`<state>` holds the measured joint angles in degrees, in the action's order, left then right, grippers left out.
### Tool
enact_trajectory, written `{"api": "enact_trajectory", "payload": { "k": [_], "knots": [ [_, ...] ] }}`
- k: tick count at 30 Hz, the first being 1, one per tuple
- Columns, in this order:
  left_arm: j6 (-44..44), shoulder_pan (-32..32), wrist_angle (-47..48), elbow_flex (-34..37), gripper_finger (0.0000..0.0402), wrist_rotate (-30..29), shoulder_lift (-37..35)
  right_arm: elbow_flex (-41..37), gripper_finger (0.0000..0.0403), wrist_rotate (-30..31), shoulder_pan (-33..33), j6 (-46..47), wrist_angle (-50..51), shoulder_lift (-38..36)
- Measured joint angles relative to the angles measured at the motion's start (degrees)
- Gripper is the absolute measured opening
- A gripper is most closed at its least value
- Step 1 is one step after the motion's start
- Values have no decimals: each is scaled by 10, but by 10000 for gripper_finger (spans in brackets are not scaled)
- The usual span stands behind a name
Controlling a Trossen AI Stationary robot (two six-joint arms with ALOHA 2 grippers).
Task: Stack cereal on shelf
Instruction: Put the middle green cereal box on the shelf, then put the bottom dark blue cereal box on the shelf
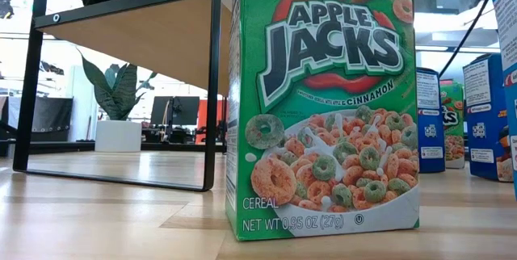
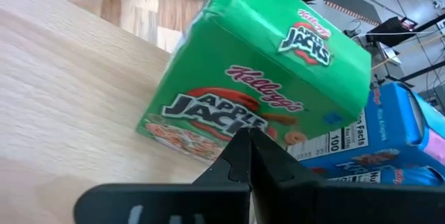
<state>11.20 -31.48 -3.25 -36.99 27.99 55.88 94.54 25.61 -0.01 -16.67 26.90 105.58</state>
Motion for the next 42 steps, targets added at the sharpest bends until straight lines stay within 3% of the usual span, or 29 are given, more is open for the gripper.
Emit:
{"api": "enact_trajectory", "payload": {
  "k": [34, 38, 42],
  "knots": [
    [-6, 0, 16, 0, 0, -18, -1, -1, 13, -15, -3, -3, -6, 16],
    [-9, -8, 59, 0, 0, -34, -22, 1, 13, -15, 7, 0, 30, -16],
    [-18, -11, 127, 0, 0, -62, -61, 1, 16, -16, 21, 56, 128, -75]
  ]
}}
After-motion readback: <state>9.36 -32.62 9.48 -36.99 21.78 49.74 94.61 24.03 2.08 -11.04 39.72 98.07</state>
